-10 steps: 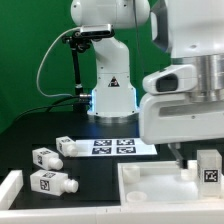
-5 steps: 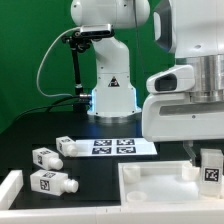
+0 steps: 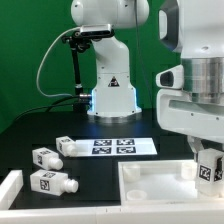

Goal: Assemble one leg

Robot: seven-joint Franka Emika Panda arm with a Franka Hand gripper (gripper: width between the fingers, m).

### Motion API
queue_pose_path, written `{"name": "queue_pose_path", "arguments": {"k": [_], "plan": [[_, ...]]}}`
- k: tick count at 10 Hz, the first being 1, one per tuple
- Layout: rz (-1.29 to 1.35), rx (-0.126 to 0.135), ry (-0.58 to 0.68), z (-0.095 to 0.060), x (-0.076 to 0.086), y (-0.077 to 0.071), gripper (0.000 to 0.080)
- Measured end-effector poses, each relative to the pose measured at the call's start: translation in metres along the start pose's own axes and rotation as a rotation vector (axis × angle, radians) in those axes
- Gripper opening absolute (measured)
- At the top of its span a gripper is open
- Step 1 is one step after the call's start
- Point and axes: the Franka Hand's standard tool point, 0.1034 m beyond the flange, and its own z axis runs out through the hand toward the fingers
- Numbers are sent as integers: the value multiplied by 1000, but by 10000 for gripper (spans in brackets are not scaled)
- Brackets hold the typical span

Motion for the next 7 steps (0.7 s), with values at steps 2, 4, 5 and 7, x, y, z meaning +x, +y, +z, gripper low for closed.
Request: {"name": "queue_pose_path", "arguments": {"k": [2, 4, 5, 7], "plan": [[258, 4, -13, -1, -1, -6, 290], [266, 5, -13, -1, -1, -6, 290], [216, 5, -13, -1, 0, -5, 367], [-173, 24, 1, -1, 11, -1, 548]]}}
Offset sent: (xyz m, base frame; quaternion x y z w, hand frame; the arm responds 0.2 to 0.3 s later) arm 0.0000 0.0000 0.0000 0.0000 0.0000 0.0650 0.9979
